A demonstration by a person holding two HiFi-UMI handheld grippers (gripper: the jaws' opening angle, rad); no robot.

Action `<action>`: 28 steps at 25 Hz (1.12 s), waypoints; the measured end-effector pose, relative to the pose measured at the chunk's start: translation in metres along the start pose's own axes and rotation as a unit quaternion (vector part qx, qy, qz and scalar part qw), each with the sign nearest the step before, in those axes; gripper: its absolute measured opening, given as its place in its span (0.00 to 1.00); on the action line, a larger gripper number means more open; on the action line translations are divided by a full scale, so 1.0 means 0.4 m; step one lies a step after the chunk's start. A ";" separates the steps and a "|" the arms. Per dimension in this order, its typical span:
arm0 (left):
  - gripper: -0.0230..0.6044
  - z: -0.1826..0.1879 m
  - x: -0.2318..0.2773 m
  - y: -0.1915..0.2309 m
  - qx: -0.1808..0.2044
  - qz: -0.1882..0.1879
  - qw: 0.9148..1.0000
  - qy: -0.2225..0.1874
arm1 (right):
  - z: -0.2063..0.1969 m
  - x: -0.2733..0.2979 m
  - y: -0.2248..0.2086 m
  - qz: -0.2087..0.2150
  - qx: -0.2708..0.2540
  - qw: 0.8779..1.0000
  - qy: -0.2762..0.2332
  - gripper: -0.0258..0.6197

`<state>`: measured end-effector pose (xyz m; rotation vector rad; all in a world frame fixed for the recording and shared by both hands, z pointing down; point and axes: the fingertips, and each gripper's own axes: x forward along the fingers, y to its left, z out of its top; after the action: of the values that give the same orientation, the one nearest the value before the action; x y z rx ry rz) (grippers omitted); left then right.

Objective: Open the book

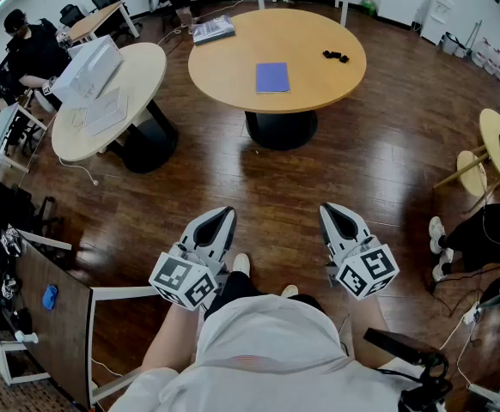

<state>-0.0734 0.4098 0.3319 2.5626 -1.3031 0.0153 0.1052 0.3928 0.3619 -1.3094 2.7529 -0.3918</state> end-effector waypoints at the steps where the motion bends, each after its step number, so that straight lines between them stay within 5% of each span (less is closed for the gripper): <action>1: 0.05 -0.001 0.011 0.010 0.001 0.001 1.000 -0.002 | 0.001 0.012 -0.008 0.003 0.001 1.000 -0.001 0.04; 13: 0.05 0.037 0.202 0.201 -0.016 -0.011 1.000 -0.019 | 0.029 0.184 -0.135 -0.016 -0.018 0.999 0.021 0.04; 28: 0.05 0.124 0.465 0.573 -0.048 -0.059 0.997 0.010 | 0.093 0.611 -0.261 -0.053 -0.009 0.998 0.042 0.04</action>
<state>-0.1501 0.1219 0.3608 2.5461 -1.1151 -0.0424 0.0349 0.1340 0.3644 -1.4804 2.7678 -0.4398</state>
